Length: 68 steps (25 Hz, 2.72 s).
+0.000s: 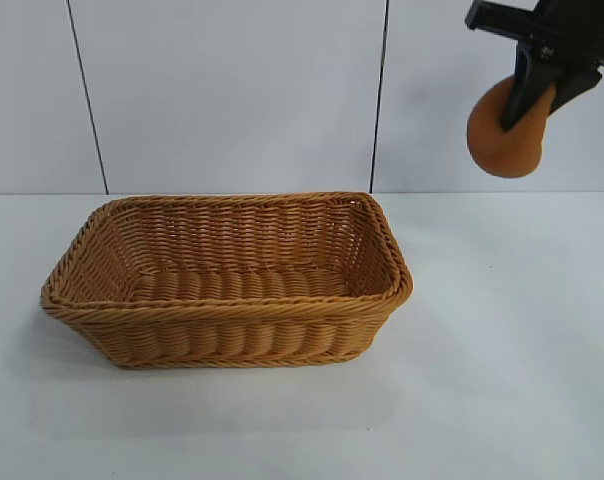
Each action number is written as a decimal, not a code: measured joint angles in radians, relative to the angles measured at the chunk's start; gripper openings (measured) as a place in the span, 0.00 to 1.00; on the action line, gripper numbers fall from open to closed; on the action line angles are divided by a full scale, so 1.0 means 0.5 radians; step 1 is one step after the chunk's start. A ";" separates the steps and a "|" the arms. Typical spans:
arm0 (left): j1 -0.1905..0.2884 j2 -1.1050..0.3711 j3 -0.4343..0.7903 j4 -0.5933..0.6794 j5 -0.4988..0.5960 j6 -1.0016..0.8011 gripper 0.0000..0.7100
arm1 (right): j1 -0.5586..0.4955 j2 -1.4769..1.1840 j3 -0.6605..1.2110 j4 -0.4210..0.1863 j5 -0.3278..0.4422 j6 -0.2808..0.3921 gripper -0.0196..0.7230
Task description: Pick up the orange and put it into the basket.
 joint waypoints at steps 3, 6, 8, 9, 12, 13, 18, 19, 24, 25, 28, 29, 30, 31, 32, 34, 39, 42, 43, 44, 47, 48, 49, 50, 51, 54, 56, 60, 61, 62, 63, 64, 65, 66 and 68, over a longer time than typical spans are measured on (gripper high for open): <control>0.000 0.000 0.000 0.000 0.000 0.000 0.82 | 0.209 0.000 0.000 0.010 -0.077 0.000 0.07; 0.000 0.000 0.000 0.000 0.000 0.000 0.82 | 0.406 0.000 0.000 0.012 -0.174 0.000 0.07; 0.000 0.000 0.000 0.000 0.000 0.000 0.82 | 0.518 0.008 0.000 0.010 -0.249 0.000 0.07; 0.000 0.000 0.000 0.000 0.000 0.000 0.82 | 0.554 0.017 0.000 0.000 -0.282 0.000 0.07; 0.000 0.000 0.000 0.000 0.000 0.000 0.82 | 0.624 0.089 0.000 -0.036 -0.352 0.038 0.07; 0.000 0.000 0.000 0.000 0.000 0.000 0.82 | 0.627 0.127 0.000 -0.041 -0.364 0.061 0.07; 0.000 0.000 0.000 0.002 0.000 0.000 0.82 | 0.627 0.364 0.000 -0.056 -0.444 0.082 0.07; 0.000 0.000 0.000 0.002 0.000 0.000 0.82 | 0.627 0.408 0.000 -0.051 -0.472 0.082 0.07; 0.000 0.000 0.000 0.002 0.000 0.000 0.82 | 0.627 0.620 0.000 0.055 -0.548 0.084 0.07; 0.000 0.000 0.000 0.002 0.000 0.000 0.82 | 0.627 0.641 0.000 0.072 -0.550 0.082 0.07; 0.000 0.000 0.000 0.002 0.000 0.000 0.82 | 0.627 0.656 0.000 0.101 -0.543 0.082 0.11; 0.000 0.000 0.000 0.002 0.000 0.000 0.82 | 0.627 0.652 0.000 0.103 -0.542 0.082 0.17; 0.000 0.000 0.000 0.002 0.000 0.000 0.82 | 0.627 0.649 0.000 0.103 -0.538 0.080 0.27; 0.000 0.000 0.000 0.002 0.000 0.000 0.82 | 0.627 0.645 0.000 0.103 -0.524 0.080 0.40; 0.000 0.000 0.000 0.002 0.000 0.000 0.82 | 0.627 0.641 0.000 0.103 -0.510 0.080 0.52; 0.000 0.000 0.000 0.002 0.000 0.000 0.82 | 0.627 0.620 0.000 0.083 -0.503 0.078 0.78; 0.000 0.000 0.000 0.002 0.000 0.000 0.82 | 0.627 0.495 -0.071 -0.162 -0.377 0.090 0.94; 0.000 0.000 0.000 0.002 0.000 0.000 0.82 | 0.627 0.447 -0.262 -0.335 -0.127 0.110 0.95; 0.000 0.000 0.000 0.002 0.000 0.000 0.82 | 0.627 0.447 -0.262 -0.335 -0.127 0.110 0.95; 0.000 0.000 0.000 0.002 0.000 0.000 0.82 | 0.627 0.438 -0.402 -0.437 0.029 0.115 0.95; 0.000 0.000 0.000 0.002 0.000 0.000 0.82 | 0.625 0.416 -0.535 -0.548 0.076 0.143 0.95; 0.000 0.000 0.000 0.002 0.000 0.000 0.82 | 0.621 0.411 -0.567 -0.576 0.076 0.152 0.95; 0.000 0.000 0.000 0.002 0.000 0.000 0.82 | 0.618 0.407 -0.586 -0.602 0.076 0.160 0.95; 0.000 0.000 0.000 0.002 0.000 0.000 0.82 | 0.608 0.401 -0.592 -0.627 0.076 0.164 0.95; 0.000 0.000 0.000 0.002 0.000 0.000 0.82 | 0.591 0.400 -0.596 -0.639 0.081 0.164 0.95; 0.000 0.000 0.000 0.002 0.000 0.000 0.82 | 0.478 0.399 -0.597 -0.669 0.088 0.164 0.95; 0.000 0.000 0.000 0.002 0.000 0.000 0.82 | 0.357 0.399 -0.597 -0.676 0.087 0.164 0.95; 0.000 0.000 0.000 0.002 0.000 0.000 0.82 | 0.022 0.399 -0.597 -0.699 0.087 0.164 0.95; 0.000 0.000 0.000 0.002 0.000 0.000 0.82 | -0.072 0.399 -0.597 -0.702 0.087 0.164 0.95; 0.000 0.000 0.000 0.002 0.000 0.000 0.82 | -0.163 0.399 -0.597 -0.701 0.087 0.164 0.95; 0.000 0.000 0.000 0.002 0.000 0.000 0.82 | -0.234 0.399 -0.597 -0.694 0.087 0.164 0.95; 0.000 0.000 0.000 0.002 0.000 0.000 0.82 | -0.313 0.399 -0.597 -0.672 0.087 0.164 0.95; 0.000 0.000 0.000 0.002 0.000 0.000 0.82 | -0.382 0.399 -0.597 -0.646 0.087 0.164 0.95; 0.000 0.000 0.000 0.002 0.000 0.000 0.82 | -0.438 0.399 -0.597 -0.606 0.088 0.164 0.95; 0.000 0.000 0.000 0.002 0.002 0.000 0.82 | -0.507 0.397 -0.597 -0.546 0.088 0.164 0.95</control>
